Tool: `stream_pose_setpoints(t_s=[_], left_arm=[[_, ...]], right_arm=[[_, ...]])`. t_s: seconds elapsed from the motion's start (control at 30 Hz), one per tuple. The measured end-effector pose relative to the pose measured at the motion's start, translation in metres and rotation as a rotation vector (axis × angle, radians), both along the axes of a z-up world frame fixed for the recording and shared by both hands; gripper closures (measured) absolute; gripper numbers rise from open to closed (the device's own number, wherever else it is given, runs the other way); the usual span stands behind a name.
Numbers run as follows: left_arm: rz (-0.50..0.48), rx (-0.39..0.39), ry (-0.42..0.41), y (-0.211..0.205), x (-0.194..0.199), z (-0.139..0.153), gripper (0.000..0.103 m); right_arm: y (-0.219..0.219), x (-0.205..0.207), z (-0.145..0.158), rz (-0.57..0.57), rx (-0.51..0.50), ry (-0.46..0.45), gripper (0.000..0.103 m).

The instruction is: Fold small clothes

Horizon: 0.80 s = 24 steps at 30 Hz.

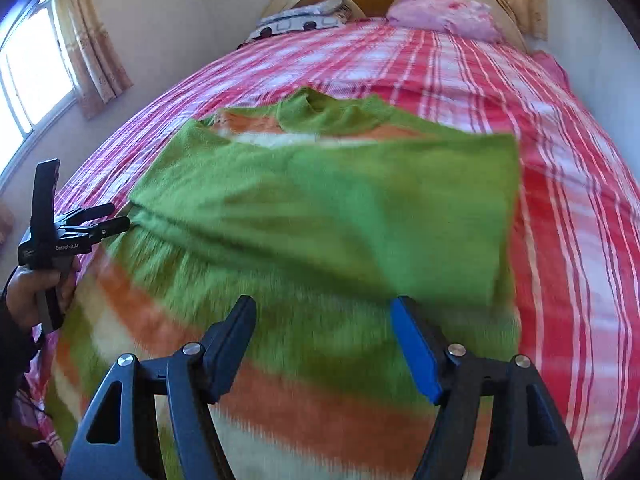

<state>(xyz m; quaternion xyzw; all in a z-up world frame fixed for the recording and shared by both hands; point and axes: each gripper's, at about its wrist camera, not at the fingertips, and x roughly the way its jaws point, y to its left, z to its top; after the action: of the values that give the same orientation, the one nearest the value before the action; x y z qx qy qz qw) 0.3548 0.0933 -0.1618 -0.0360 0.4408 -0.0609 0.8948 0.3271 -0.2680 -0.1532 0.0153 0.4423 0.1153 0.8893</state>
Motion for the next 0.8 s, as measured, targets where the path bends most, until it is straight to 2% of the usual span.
stream_pose_setpoints(t_s=[0.23,0.5,0.8], left_arm=[[-0.043,-0.093,-0.072,0.001,-0.073,0.027,0.0],[-0.06,-0.097,-0.078,-0.007,-0.129,0.037,0.0],[-0.076,-0.099,-0.072,-0.012,-0.171,0.034,0.0]], right_arm=[[-0.003,-0.06,0.012,-0.02,0.03,-0.053,0.032],[0.01,-0.123,0.027,-0.005,0.054,-0.096,0.032],[0.033,-0.197,0.02,0.039,-0.038,-0.118,0.032]])
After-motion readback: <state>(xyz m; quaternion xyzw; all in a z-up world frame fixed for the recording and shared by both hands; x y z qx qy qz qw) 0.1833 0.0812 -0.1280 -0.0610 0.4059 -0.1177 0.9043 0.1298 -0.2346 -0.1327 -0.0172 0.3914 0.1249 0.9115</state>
